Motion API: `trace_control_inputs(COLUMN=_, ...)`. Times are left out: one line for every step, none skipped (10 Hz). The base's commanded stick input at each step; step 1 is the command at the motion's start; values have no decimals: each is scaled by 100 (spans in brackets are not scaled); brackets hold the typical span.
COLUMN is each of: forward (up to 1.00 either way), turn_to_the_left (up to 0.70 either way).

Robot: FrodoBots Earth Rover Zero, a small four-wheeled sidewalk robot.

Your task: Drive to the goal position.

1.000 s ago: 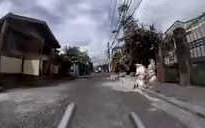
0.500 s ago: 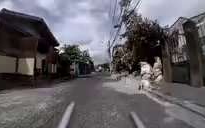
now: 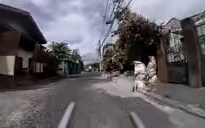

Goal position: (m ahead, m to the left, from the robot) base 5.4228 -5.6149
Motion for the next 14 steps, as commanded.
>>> trace_control_inputs(forward=85, turn_to_the_left=1)
trace_control_inputs(forward=85, turn_to_the_left=0)
trace_control_inputs(forward=85, turn_to_the_left=0)
trace_control_inputs(forward=85, turn_to_the_left=0)
trace_control_inputs(forward=85, turn_to_the_left=0)
trace_control_inputs(forward=85, turn_to_the_left=0)
trace_control_inputs(forward=85, turn_to_the_left=0)
trace_control_inputs(forward=85, turn_to_the_left=0)
trace_control_inputs(forward=85, turn_to_the_left=0)
trace_control_inputs(forward=85, turn_to_the_left=0)
trace_control_inputs(forward=85, turn_to_the_left=0)
trace_control_inputs(forward=85, turn_to_the_left=0)
trace_control_inputs(forward=85, turn_to_the_left=0)
trace_control_inputs(forward=85, turn_to_the_left=0)
